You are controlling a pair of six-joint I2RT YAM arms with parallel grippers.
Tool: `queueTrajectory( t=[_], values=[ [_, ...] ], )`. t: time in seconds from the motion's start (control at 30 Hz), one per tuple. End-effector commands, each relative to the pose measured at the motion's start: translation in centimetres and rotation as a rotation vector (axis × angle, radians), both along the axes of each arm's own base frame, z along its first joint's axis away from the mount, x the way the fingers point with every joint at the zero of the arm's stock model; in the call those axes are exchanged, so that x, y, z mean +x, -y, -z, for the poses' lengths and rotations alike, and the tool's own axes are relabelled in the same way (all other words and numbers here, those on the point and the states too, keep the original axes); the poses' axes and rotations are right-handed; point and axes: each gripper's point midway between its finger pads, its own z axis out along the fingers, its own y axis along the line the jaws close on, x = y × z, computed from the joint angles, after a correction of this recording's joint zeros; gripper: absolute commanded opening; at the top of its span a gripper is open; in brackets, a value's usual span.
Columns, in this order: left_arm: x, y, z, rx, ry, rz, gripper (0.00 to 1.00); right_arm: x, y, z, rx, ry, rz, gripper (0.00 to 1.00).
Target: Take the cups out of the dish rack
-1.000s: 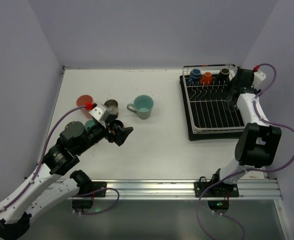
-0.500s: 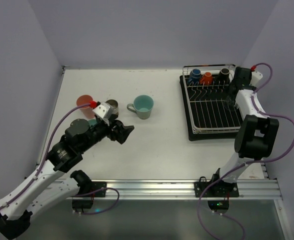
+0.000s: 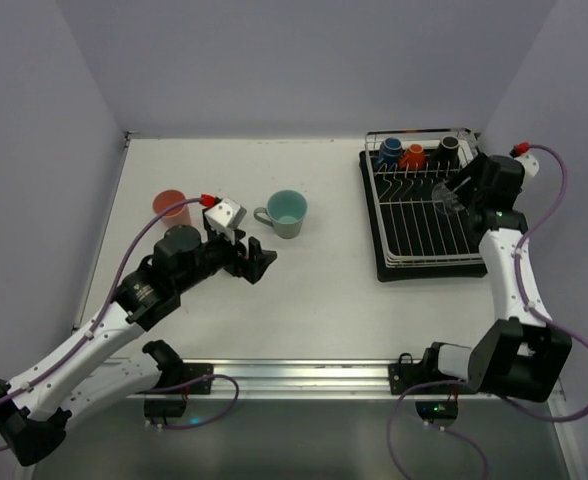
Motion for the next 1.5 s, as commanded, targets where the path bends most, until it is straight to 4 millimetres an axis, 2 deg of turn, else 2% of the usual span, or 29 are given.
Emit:
queueTrajectory(
  t=[0.0,0.07,0.1,0.13,0.17,0.2,0.23,0.27,0.3,0.37,0.4,0.47,0.57,0.7,0.8,0.9,0.93,1.0,1.07,1.1,1.13,1.2,1.23,1.27,1.3,1.33,1.37,1.4,1.47],
  values=[
    [-0.2,1.8,-3.3,-0.095,0.006,0.068,0.99,-0.2,-4.9,-4.9,0.145,0.242,-0.18,0.21],
    [-0.4,3.2,-4.1,-0.147,-0.008,0.119,0.98,-1.3,-8.1,-5.5,0.255,0.311,-0.3,0.21],
    [-0.6,3.8,-4.5,-0.187,-0.033,0.133,0.98,-2.1,-9.5,-4.9,0.303,0.324,-0.351,0.21],
    [-0.4,4.6,-4.3,-0.206,-0.051,0.152,0.97,-2.9,-11.0,-7.1,0.328,0.406,-0.421,0.21],
    [-0.7,5.7,-5.5,-0.259,-0.032,0.209,0.96,-3.9,-13.9,-8.1,0.422,0.435,-0.535,0.21],
    [-0.6,6.6,-5.0,-0.29,-0.081,0.225,0.95,-4.6,-15.3,-8.3,0.45,0.464,-0.599,0.21],
    [-0.3,7.6,-6.5,-0.349,-0.039,0.258,0.93,-5.7,-17.4,-9.1,0.512,0.481,-0.668,0.21],
    [-0.7,8.4,-6.7,-0.371,-0.046,0.306,0.93,-6.9,-19.4,-9.4,0.558,0.483,-0.762,0.22],
    [-0.3,9.3,-5.9,-0.387,-0.093,0.316,0.92,-7.6,-20.6,-9.5,0.578,0.5,-0.818,0.22],
    [0.3,10.4,-6.4,-0.426,-0.092,0.341,0.89,-9.7,-23.9,-9.9,0.669,0.496,-0.933,0.22],
    [0.6,11.3,-5.4,-0.432,-0.139,0.354,0.88,-10.8,-25.1,-9.9,0.695,0.515,-1.006,0.22],
    [0.8,12.2,-6.4,-0.475,-0.13,0.385,0.84,-12.6,-27.3,-9.9,0.801,0.494,-1.085,0.22],
    [1.2,13.5,-6.4,-0.512,-0.161,0.419,0.82,-14.4,-29.7,-9.1,0.888,0.463,-1.19,0.22],
    [1.6,14.2,-6.3,-0.533,-0.177,0.418,0.76,-15.3,-31.4,-8.0,0.939,0.437,-1.245,0.22],
    [2.0,14.4,-5.7,-0.534,-0.187,0.398,0.66,-15.6,-32.3,-7.2,0.978,0.406,-1.279,0.22],
    [2.0,14.5,-5.6,-0.538,-0.184,0.401,0.36,-15.7,-33.4,-6.3,1.023,0.372,-1.287,0.22],
    [2.0,14.5,-5.4,-0.534,-0.188,0.396,0.14,-15.9,-33.8,-6.0,1.042,0.357,-1.29,0.22],
    [2.2,14.0,-5.4,-0.521,-0.172,0.366,0.0,-15.9,-33.9,-5.6,1.059,0.362,-1.282,0.25],
    [2.7,13.4,-4.3,-0.467,-0.173,0.313,0.0,-15.7,-33.9,-5.1,1.069,0.354,-1.261,0.45],
    [2.8,12.9,-4.7,-0.451,-0.158,0.292,0.0,-15.6,-33.8,-4.9,1.067,0.347,-1.252,0.54],
    [2.8,12.3,-3.1,-0.388,-0.207,0.254,0.0,-15.7,-33.7,-4.9,1.044,0.359,-1.254,0.74],
    [4.0,10.9,-3.0,-0.303,-0.172,0.161,0.0,-15.3,-33.4,-4.0,1.019,0.332,-1.201,0.94],
    [3.8,9.5,0.0,-0.182,-0.261,0.1,0.0,-15.4,-33.1,-4.3,0.958,0.363,-1.212,0.99],
    [5.2,8.4,0.3,-0.1,-0.239,0.024,0.0,-14.9,-32.7,-3.1,0.933,0.312,-1.147,0.99],
    [4.7,6.9,2.9,0.019,-0.315,-0.021,0.0,-14.6,-32.3,-2.5,0.847,0.314,-1.137,0.99],
    [5.3,5.9,3.9,0.088,-0.324,-0.072,0.0,-14.7,-31.7,-3.0,0.791,0.337,-1.12,0.99],
    [5.9,5.5,5.1,0.172,-0.342,-0.091,0.0,-14.6,-31.0,-1.7,0.747,0.268,-1.067,0.99],
    [5.3,4.4,7.0,0.259,-0.397,-0.11,0.0,-13.6,-29.8,-1.2,0.634,0.285,-1.016,0.99],
    [5.7,3.6,9.4,0.353,-0.435,-0.139,0.0,-14.0,-28.4,-0.7,0.551,0.261,-0.962,0.99]
  ],
)
